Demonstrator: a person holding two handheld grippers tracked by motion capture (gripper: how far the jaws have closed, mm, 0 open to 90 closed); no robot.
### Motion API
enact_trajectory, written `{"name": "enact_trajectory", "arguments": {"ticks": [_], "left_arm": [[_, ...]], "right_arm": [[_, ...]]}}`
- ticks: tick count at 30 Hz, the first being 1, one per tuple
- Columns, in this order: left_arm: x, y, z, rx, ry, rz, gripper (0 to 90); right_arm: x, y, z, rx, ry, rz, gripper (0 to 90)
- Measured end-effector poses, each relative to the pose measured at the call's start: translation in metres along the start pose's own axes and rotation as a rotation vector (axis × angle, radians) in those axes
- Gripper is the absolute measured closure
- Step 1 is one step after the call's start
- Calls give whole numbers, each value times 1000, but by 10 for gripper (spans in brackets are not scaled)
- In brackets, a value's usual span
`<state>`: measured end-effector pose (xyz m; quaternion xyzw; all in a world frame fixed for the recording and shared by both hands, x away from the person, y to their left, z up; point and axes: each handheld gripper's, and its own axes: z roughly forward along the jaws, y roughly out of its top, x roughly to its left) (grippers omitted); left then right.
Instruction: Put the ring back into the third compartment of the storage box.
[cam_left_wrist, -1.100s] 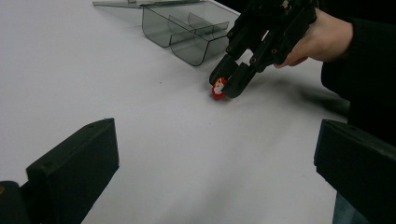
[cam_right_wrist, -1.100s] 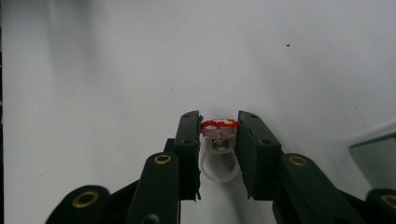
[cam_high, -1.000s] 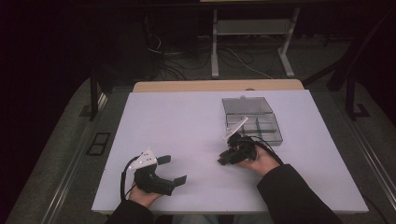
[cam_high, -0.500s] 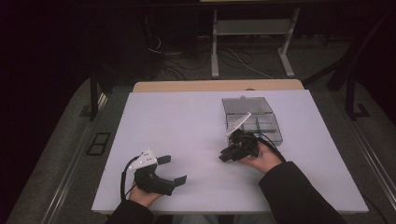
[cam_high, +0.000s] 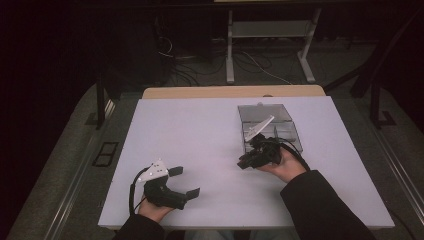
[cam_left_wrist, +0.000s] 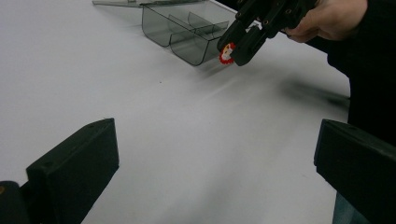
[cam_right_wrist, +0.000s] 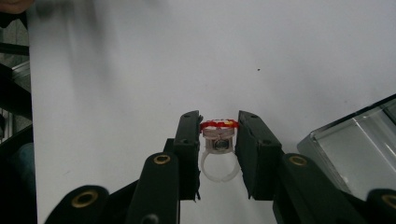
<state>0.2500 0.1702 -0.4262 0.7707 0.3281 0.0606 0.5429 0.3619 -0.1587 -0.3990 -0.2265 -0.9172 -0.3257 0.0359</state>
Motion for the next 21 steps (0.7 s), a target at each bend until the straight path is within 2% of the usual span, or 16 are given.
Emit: {"name": "enact_trajectory", "arguments": {"ticks": [8,10,21], "left_arm": [[0,0,0,0,0,-1,0],[0,0,0,0,0,0,0],[0,0,0,-1,0,-1,0]], "right_arm": [[-3,0,-9,-15,-10,4,689],[-3,0,-12,-10,-12,18,689],[-6,2,-25,-27,-30,15,689]]}}
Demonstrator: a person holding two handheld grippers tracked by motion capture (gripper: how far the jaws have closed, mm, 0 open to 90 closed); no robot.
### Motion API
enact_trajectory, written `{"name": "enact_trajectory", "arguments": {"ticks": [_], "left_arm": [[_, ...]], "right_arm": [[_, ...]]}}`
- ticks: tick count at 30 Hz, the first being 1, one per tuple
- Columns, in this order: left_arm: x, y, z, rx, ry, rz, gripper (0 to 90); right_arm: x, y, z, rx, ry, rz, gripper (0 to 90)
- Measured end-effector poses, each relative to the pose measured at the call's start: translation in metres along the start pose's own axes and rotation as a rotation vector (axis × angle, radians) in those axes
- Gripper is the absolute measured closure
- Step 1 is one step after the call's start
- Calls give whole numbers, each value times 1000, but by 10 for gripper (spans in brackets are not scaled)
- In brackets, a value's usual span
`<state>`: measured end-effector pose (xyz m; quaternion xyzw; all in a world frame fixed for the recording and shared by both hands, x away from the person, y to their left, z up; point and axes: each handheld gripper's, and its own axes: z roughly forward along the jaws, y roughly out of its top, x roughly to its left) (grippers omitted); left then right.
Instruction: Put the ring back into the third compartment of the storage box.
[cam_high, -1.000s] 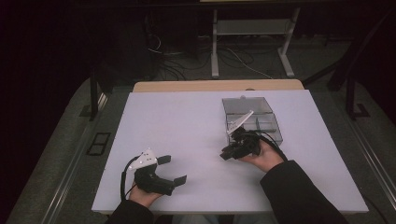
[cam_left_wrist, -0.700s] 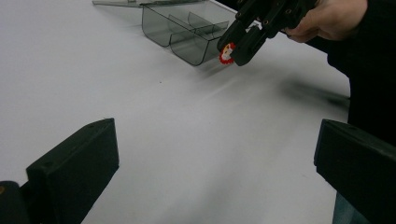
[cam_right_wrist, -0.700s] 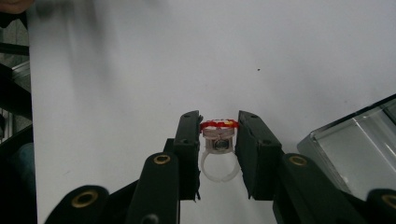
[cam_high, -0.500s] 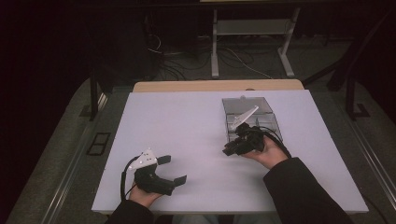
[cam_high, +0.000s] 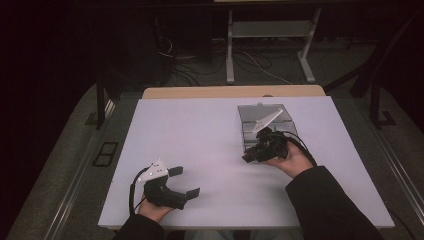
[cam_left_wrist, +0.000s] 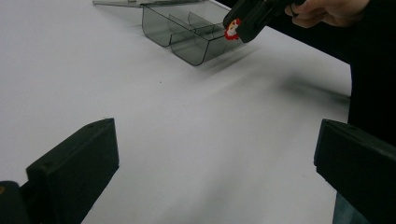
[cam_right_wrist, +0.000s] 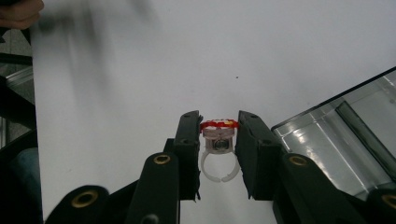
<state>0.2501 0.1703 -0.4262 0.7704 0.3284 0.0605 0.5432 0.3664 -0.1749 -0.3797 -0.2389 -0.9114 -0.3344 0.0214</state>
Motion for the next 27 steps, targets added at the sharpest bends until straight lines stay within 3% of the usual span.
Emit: {"name": "enact_trajectory", "arguments": {"ticks": [27], "left_arm": [[0,0,0,1,0,0,0]], "right_arm": [[-19,-10,-39,-60,-58,59,689]]}}
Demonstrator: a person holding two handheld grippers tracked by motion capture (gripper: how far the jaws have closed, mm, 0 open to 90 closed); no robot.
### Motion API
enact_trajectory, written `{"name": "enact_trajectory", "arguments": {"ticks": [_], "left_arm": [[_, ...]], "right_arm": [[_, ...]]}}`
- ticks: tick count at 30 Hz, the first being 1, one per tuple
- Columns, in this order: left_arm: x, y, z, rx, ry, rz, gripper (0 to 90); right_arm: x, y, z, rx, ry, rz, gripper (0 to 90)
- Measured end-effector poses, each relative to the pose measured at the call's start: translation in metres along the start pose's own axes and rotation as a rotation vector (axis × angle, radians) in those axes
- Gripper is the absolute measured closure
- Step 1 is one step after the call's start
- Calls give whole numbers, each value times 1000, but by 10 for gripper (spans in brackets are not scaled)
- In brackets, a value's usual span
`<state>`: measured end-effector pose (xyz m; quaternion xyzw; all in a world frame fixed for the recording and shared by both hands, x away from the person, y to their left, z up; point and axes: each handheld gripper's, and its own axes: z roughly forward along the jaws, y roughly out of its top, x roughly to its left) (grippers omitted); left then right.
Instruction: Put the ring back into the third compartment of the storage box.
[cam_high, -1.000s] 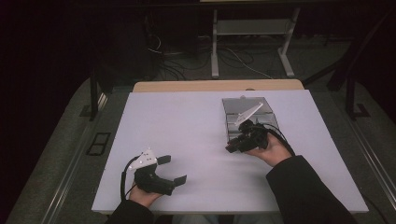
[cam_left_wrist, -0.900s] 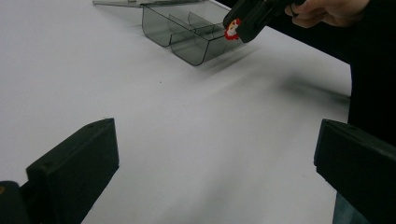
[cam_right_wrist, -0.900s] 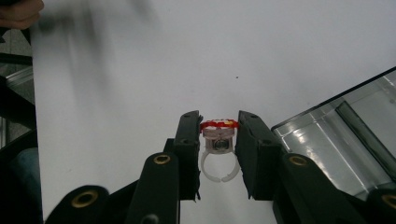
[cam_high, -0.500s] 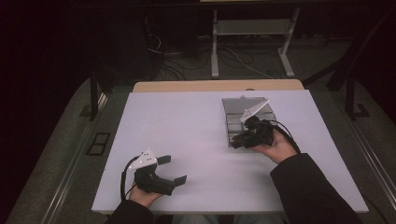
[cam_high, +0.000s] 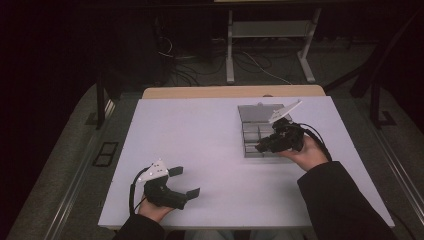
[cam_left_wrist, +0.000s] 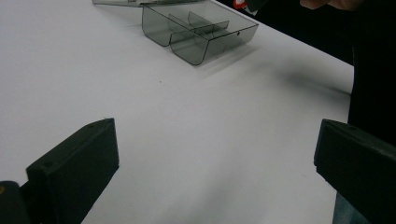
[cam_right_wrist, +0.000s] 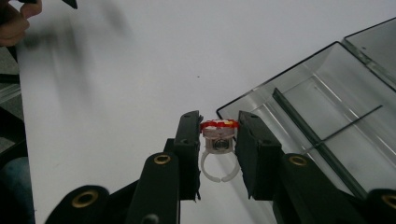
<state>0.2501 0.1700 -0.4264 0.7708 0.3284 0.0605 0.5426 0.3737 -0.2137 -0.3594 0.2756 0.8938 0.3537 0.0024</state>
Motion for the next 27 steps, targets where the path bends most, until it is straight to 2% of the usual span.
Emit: {"name": "enact_trajectory", "arguments": {"ticks": [27], "left_arm": [[0,0,0,3,0,0,0]], "right_arm": [[-28,-14,-33,-26,-88,70,690]]}}
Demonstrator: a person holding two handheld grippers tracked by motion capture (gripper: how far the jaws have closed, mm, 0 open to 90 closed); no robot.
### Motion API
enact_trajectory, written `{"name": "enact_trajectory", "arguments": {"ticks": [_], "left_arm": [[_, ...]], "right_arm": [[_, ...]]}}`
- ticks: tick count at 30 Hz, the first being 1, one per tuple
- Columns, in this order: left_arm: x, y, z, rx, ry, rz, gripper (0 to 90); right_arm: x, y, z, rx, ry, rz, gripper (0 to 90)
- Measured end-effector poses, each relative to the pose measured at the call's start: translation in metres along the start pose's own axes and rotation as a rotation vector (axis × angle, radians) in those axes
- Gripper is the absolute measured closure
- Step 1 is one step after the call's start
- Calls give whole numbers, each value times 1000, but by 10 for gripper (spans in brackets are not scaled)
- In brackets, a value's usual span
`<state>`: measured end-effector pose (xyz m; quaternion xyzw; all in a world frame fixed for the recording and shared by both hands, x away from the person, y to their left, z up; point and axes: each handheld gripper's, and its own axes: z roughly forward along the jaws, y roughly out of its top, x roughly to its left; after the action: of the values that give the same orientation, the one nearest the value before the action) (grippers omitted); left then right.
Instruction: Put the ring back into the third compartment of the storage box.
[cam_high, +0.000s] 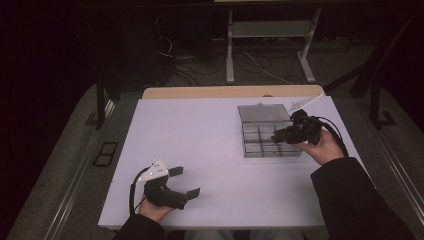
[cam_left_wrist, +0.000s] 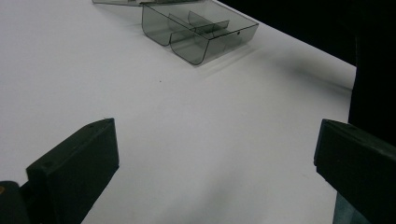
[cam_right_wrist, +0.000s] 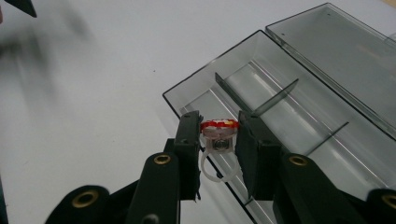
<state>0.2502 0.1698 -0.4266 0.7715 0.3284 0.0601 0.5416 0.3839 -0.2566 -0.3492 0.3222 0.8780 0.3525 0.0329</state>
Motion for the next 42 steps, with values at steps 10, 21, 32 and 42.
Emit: {"name": "enact_trajectory", "arguments": {"ticks": [10,21,32,42], "left_arm": [[0,0,0,1,-1,0,0],[0,0,0,0,-2,0,0],[0,0,0,1,0,1,0],[0,0,0,3,0,2,0]], "right_arm": [[-17,-10,-6,-1,-33,44,690],[-32,-21,-8,3,-59,83,690],[-47,-36,0,20,-75,123,690],[-61,-46,10,43,-81,151,689]]}}
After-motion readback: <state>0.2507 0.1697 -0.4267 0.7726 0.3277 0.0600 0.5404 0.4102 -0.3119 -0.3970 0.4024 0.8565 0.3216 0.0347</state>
